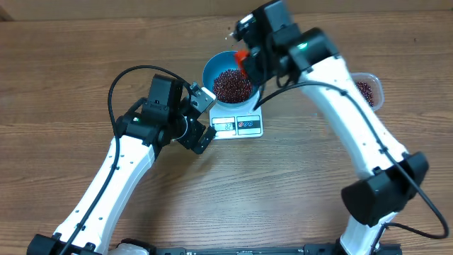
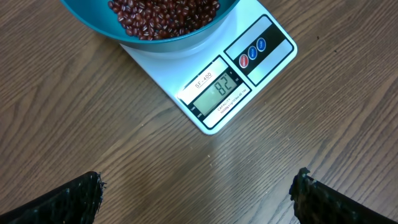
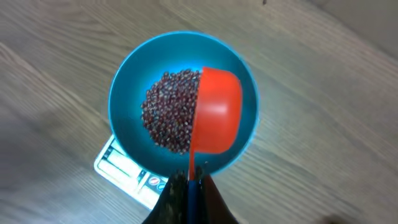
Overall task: Scoop item into bowl and weigh 150g on scale
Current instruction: 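Tip the scoop to pour beans into the teal bowl, then return the scoop to the bean tub and dig in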
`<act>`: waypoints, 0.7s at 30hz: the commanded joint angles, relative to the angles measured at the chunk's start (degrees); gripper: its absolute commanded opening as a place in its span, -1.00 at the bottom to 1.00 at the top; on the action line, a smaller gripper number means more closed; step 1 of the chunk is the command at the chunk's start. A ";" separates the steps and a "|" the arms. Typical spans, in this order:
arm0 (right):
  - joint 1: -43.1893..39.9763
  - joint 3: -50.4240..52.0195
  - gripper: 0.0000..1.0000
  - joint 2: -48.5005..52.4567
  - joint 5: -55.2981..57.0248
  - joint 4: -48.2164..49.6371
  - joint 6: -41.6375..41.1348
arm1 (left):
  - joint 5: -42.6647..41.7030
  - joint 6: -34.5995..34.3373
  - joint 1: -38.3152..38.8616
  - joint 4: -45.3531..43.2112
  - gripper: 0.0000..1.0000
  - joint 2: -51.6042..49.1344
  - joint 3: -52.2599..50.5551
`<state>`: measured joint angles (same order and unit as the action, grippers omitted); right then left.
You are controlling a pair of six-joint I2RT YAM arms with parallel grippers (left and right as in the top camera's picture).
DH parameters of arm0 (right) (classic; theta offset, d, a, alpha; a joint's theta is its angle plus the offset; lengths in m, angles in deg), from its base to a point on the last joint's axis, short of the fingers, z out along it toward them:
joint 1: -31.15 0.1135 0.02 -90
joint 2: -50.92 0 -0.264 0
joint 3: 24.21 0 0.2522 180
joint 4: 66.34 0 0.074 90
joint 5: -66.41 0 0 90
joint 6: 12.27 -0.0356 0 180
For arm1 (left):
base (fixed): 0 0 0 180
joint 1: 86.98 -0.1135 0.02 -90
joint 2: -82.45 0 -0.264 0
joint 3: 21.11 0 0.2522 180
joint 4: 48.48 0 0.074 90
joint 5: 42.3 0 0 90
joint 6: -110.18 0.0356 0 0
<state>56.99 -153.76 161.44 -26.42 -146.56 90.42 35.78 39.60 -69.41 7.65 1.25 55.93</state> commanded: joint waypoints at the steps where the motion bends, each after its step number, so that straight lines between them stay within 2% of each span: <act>1: -7.78 -6.67 -0.93 -5.22 -8.61 -3.80 -0.66 | -0.07 -0.59 -0.28 -0.09 0.99 1.22 -0.20; 4: -13.53 -8.90 -0.93 -6.03 -9.97 -7.21 -0.63 | -0.07 -0.59 -0.28 -0.11 0.99 1.22 -0.20; 5: -18.75 -9.75 -0.93 -6.27 -9.92 -9.79 -0.63 | -0.07 -0.59 -0.28 -0.11 0.99 1.22 -0.20; 10: -33.55 -6.38 -0.93 -4.92 -9.18 -15.72 -0.55 | -0.07 -0.57 -0.28 -0.11 0.99 1.22 -0.20; 14: -38.86 -0.39 -0.92 -3.76 -7.04 -14.78 1.03 | -0.07 -0.59 -0.28 -0.11 0.99 1.22 -0.20; 17: -39.08 5.99 -0.93 -3.72 0.13 -12.00 0.87 | -0.07 -0.59 -0.28 -0.09 0.99 1.22 -0.20; 21: -39.04 11.76 -0.93 -3.65 3.26 -8.15 0.63 | -0.07 -0.59 -0.28 -0.11 0.99 1.22 -0.20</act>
<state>17.76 -144.73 157.62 -27.23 -156.83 90.90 35.80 39.58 -69.41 7.65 1.25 55.93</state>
